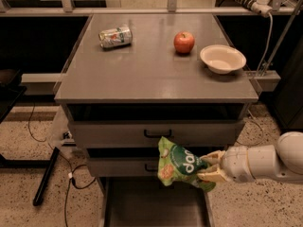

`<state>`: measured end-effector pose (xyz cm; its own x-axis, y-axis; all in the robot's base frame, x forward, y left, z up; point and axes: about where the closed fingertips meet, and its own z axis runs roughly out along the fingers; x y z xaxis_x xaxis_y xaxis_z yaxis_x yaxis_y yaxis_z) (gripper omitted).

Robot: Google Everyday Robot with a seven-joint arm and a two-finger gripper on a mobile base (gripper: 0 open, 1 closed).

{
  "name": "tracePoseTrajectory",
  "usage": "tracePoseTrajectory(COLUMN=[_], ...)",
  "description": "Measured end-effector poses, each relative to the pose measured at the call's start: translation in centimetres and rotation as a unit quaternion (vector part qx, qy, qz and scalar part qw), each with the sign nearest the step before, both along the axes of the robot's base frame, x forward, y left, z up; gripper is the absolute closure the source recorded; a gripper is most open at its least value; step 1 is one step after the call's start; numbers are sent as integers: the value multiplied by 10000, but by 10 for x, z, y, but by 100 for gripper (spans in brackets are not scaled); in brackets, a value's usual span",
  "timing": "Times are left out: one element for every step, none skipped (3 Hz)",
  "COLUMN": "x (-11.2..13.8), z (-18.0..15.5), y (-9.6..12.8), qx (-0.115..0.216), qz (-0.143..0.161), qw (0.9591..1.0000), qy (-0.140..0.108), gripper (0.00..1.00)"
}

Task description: Place green rice chip bag into bottom drawer

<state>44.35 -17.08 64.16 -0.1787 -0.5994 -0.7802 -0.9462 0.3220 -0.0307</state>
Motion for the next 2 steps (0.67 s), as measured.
tracePoseTrajectory(x=[3,12], z=[-21,-72], y=[3,8], qx=[-74,-234], qz=[-187,-420], qw=[9998,9988], qy=[19,0], gripper=[100,100])
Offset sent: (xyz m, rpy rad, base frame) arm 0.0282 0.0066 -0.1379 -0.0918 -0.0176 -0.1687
